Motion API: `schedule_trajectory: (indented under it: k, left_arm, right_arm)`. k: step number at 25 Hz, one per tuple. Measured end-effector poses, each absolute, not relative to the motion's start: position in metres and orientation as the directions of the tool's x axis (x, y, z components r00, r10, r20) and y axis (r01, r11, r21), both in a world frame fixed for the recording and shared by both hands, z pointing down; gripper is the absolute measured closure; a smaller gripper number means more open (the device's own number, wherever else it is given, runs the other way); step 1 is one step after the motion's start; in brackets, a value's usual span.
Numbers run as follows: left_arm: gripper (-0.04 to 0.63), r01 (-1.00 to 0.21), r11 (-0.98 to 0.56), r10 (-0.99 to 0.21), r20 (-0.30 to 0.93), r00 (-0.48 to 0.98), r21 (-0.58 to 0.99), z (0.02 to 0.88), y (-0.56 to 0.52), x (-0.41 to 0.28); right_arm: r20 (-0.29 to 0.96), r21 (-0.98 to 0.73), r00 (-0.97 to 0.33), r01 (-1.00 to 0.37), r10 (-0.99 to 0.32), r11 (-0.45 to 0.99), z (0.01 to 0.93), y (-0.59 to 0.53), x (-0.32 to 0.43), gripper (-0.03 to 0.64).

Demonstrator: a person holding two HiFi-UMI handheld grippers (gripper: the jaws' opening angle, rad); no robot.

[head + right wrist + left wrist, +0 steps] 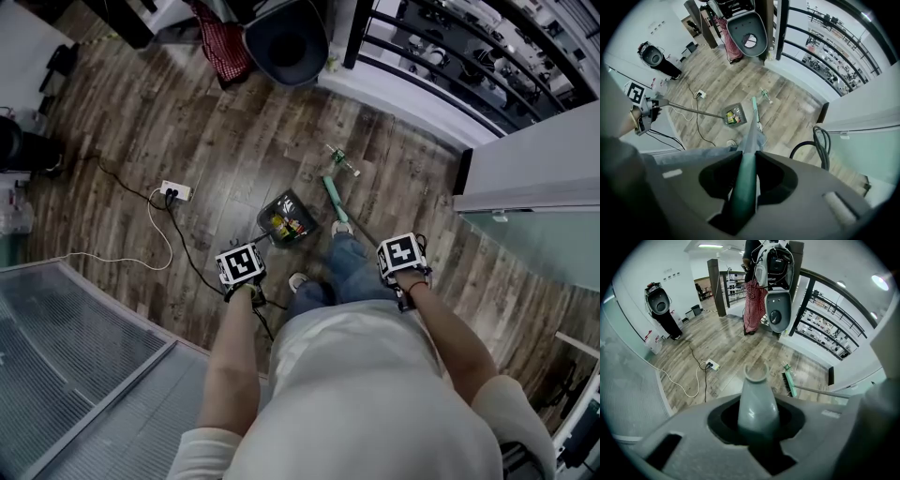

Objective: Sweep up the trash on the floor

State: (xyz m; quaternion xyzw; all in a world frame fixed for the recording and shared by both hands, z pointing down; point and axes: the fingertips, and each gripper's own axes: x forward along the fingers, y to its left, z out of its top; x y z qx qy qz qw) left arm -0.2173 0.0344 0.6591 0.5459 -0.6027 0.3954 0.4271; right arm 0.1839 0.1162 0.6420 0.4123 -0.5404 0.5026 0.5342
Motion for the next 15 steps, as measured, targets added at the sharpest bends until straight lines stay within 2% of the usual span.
schedule_trajectory:
  k: [15]
  left_arm:
    - [0.502,-0.995,0.098,-0.328,0.944,-0.023,0.01,0.672,0.038,-0.231]
  right_arm:
    - [0.984,-0.16,-0.156,-0.986,0.088,0.045,0.666,0.116,0.134,0.518]
